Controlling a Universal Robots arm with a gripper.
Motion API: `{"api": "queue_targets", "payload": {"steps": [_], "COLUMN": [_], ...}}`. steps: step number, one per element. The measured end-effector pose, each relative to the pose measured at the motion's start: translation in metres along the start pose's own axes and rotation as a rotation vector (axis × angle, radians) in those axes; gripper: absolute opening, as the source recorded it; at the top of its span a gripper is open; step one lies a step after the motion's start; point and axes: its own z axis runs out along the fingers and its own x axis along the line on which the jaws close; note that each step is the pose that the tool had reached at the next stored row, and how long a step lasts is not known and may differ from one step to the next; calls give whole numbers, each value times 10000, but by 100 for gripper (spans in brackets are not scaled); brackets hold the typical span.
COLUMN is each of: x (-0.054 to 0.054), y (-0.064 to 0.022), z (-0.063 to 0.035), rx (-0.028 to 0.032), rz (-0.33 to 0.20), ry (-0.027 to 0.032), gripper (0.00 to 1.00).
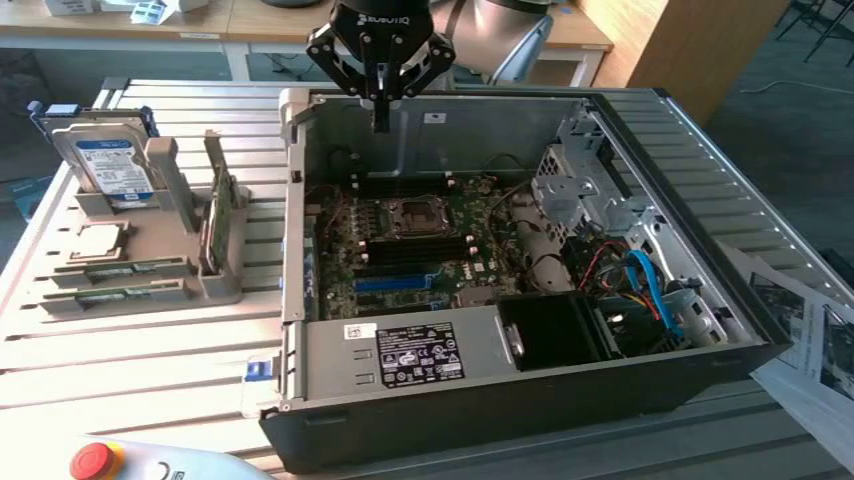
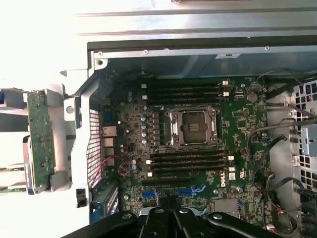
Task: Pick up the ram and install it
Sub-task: 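Reach for the ram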
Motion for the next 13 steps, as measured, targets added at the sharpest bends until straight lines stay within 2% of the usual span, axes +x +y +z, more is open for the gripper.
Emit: {"api": "queue_targets", "payload": {"steps": [6,13], "x": [46,163], "y": [3,22], "z": [-1,-3], "rx": [-1,1], "rz": [0,0], "ry": [0,0], "gripper": [11,11]}}
